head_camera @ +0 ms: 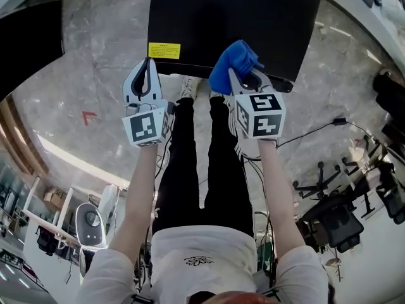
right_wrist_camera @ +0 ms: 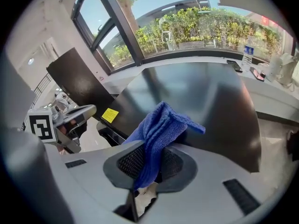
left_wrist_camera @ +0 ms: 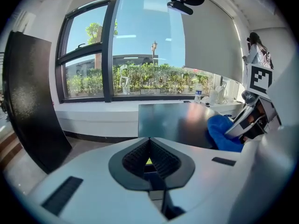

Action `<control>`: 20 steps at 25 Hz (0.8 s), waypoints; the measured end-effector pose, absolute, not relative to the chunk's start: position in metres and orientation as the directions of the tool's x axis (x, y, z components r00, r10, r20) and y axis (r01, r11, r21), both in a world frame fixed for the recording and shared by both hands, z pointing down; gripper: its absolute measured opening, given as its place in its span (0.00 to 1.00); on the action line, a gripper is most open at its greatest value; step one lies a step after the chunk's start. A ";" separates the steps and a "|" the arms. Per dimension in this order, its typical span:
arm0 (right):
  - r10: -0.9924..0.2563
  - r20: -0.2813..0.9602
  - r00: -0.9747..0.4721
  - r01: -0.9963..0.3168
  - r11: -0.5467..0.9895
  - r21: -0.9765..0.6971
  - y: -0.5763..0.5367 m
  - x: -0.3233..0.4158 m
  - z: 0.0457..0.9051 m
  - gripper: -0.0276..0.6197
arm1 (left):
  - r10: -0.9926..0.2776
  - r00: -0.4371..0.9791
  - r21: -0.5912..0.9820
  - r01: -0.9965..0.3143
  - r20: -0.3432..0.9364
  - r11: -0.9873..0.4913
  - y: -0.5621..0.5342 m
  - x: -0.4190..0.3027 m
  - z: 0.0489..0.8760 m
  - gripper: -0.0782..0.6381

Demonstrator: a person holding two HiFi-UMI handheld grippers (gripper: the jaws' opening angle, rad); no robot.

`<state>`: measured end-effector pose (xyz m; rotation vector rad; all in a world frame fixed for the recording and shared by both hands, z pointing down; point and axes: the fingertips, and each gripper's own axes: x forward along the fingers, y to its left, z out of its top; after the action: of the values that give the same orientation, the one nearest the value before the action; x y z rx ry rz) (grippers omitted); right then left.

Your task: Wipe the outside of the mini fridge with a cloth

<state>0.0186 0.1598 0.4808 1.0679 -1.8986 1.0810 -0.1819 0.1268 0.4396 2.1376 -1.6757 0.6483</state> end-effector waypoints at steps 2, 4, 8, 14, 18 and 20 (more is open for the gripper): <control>-0.321 0.861 -0.395 -0.907 0.284 -0.311 0.164 0.038 0.482 0.15 | -0.811 0.208 -0.003 -0.968 0.547 -0.250 0.125 -0.174 0.441 0.12; -0.333 0.873 -0.358 -0.925 0.258 -0.281 0.167 0.060 0.481 0.15 | -0.807 0.228 0.001 -0.962 0.545 -0.272 0.122 -0.162 0.440 0.12; -0.354 0.901 -0.253 -0.958 0.222 -0.181 0.172 0.110 0.479 0.15 | -0.792 0.264 0.010 -0.951 0.551 -0.310 0.123 -0.135 0.441 0.12; -0.361 0.913 -0.193 -0.980 0.124 -0.158 0.183 0.162 0.478 0.15 | -0.773 0.298 0.015 -0.936 0.560 -0.351 0.123 -0.115 0.440 0.12; -0.362 0.919 -0.157 -0.985 0.129 -0.118 0.188 0.198 0.476 0.15 | -0.777 0.306 0.009 -0.933 0.551 -0.361 0.119 -0.096 0.437 0.12; -0.362 0.921 -0.143 -0.988 0.110 -0.110 0.191 0.212 0.476 0.15 | -0.780 0.306 0.005 -0.932 0.546 -0.362 0.117 -0.092 0.436 0.12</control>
<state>0.2116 0.1912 0.4758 1.3483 -1.6247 1.0344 -0.0919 0.1170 0.4360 2.2579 -1.5420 0.6662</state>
